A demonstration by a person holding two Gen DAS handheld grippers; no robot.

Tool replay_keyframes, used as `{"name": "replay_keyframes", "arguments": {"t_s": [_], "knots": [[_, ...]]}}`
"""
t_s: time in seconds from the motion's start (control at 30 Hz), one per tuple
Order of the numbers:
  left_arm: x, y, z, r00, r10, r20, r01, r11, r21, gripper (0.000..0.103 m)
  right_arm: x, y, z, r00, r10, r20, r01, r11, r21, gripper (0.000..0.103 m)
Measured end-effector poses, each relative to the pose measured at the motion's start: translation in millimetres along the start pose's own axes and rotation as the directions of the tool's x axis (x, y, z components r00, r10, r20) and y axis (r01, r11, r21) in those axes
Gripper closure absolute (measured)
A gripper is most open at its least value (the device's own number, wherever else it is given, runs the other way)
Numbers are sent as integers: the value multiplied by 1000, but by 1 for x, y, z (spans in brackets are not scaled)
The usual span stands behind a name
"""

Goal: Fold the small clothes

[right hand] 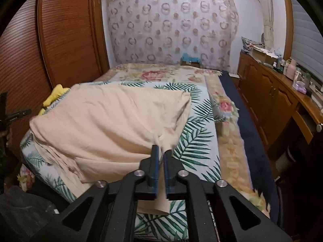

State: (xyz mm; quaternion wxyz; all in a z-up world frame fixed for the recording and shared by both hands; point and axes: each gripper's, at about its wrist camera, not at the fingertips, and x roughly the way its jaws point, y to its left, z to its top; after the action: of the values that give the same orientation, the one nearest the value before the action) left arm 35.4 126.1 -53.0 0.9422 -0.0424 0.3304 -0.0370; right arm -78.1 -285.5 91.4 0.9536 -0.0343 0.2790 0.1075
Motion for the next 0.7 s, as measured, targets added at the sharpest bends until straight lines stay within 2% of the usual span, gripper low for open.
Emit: {"name": "replay_keyframes", "arguments": {"t_s": [0.07,0.13,0.2,0.33,0.43,0.7], "knots": [[3,0,-2,1000,-8,-17,8,1000,0,61,2,2,2,1000,-16,-4,16,1000,-5,86],[7,-4,-3,999,-2,-33,3,1000,9,61,5,6,6,1000,-28,-6,28,999,-15,59],[12,-6,-7,999,-1,-55,2,1000,17,61,8,11,9,999,-35,1,35,999,-29,46],[23,-10,-14,996,-7,-89,9,1000,22,55,24,20,13,1000,-18,3,18,999,-45,44],[29,-12,-18,995,-10,-104,11,1000,17,39,46,28,16,1000,23,-13,-24,998,-51,44],[31,-11,-22,992,22,-123,-21,1000,9,38,114,53,12,989,86,-121,-97,991,-90,44]]}}
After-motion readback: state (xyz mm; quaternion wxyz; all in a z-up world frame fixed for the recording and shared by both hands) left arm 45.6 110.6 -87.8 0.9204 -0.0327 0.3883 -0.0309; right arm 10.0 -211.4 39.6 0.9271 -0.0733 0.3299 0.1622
